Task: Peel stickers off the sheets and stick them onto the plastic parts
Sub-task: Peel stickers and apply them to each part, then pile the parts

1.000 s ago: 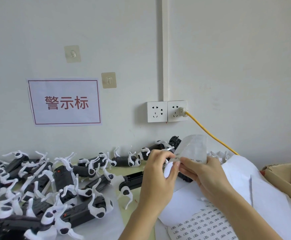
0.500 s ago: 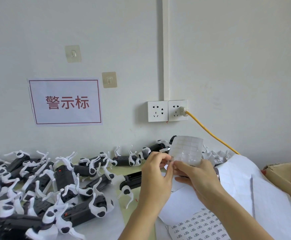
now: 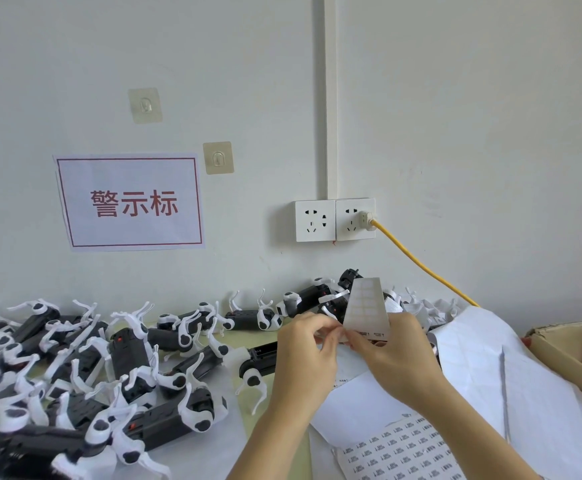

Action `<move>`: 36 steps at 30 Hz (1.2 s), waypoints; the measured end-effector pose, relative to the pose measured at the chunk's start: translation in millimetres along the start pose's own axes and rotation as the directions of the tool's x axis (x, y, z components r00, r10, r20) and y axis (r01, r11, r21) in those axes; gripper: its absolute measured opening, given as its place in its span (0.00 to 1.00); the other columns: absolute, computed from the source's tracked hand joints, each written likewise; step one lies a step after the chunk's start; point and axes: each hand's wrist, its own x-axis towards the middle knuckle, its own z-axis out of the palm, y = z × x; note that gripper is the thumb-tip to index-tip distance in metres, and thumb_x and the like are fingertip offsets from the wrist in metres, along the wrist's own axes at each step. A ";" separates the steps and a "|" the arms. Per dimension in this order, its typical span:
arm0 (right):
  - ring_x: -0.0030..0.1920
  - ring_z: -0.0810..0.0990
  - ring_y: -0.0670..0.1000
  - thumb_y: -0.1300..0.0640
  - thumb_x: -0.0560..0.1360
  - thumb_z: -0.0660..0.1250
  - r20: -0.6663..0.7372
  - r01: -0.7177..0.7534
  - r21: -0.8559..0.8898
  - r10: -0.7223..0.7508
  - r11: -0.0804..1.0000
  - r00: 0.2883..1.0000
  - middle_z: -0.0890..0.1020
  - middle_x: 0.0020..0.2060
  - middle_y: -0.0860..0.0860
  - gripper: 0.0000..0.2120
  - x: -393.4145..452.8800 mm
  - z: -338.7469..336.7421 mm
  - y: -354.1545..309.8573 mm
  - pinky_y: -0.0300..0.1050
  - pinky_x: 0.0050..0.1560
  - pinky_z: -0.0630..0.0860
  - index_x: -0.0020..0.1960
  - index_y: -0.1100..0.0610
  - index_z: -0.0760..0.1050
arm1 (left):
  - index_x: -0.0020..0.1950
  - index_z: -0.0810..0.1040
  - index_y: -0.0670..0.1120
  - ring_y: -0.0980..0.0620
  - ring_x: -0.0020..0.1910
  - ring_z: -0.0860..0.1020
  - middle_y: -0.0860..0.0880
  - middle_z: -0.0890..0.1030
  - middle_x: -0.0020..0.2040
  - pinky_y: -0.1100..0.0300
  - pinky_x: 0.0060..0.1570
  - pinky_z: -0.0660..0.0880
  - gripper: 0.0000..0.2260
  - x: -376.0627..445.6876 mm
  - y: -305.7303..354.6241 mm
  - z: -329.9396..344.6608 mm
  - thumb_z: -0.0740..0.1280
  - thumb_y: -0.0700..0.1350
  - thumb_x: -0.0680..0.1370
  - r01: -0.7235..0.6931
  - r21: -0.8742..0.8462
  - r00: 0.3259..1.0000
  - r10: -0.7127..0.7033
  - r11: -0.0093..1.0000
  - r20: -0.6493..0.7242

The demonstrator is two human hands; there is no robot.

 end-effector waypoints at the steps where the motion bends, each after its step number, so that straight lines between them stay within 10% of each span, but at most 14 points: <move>1: 0.27 0.77 0.39 0.63 0.75 0.71 0.010 0.004 -0.017 -0.003 1.000 1.000 0.82 0.27 0.41 0.17 -0.5 -0.8 -0.6 0.28 0.28 0.68 0.31 0.47 0.80 | 0.39 0.85 0.47 0.56 0.40 0.80 0.55 0.83 0.37 0.63 0.42 0.76 0.09 0.0 -0.6 -0.4 0.70 0.36 0.76 0.010 -0.008 1.000 -0.010 1.000 0.013; 14: 0.34 0.83 0.39 0.66 0.75 0.70 0.083 -0.041 0.042 0.037 0.998 0.996 0.85 0.32 0.42 0.16 -1.4 -8.0 -6.0 0.28 0.34 0.73 0.36 0.46 0.83 | 0.43 0.82 0.47 0.58 0.42 0.81 0.57 0.83 0.39 0.72 0.38 0.73 0.08 -3.9 4.4 -2.4 0.67 0.37 0.78 0.123 -0.091 0.989 -0.114 0.988 0.099; 22: 0.36 0.84 0.40 0.62 0.75 0.72 -0.033 -0.081 0.172 0.088 0.982 0.996 0.86 0.35 0.43 0.10 -0.7 -2.6 -4.0 0.29 0.35 0.76 0.41 0.47 0.84 | 0.40 0.81 0.51 0.56 0.40 0.81 0.56 0.84 0.38 0.66 0.41 0.75 0.11 -1.2 6.5 -3.1 0.68 0.36 0.77 0.222 -0.216 0.961 -0.251 0.951 -0.115; 30: 0.39 0.87 0.51 0.71 0.77 0.64 -0.055 -0.402 0.547 0.511 0.734 0.858 0.87 0.40 0.55 0.10 5.4 5.7 14.7 0.39 0.37 0.81 0.51 0.60 0.80 | 0.42 0.81 0.46 0.47 0.43 0.83 0.47 0.84 0.39 0.46 0.51 0.80 0.08 4.6 2.1 -9.4 0.68 0.36 0.78 0.321 -0.379 0.853 -0.439 0.868 -0.283; 36: 0.40 0.84 0.55 0.54 0.76 0.63 -0.214 -0.566 -0.038 0.547 0.824 0.810 0.84 0.45 0.56 0.23 6.6 -10.9 15.3 0.48 0.37 0.77 0.68 0.58 0.64 | 0.41 0.80 0.48 0.44 0.42 0.82 0.46 0.84 0.39 0.49 0.49 0.80 0.09 4.0 2.9 -10.8 0.68 0.36 0.78 0.333 -0.375 0.832 -0.457 0.865 -0.314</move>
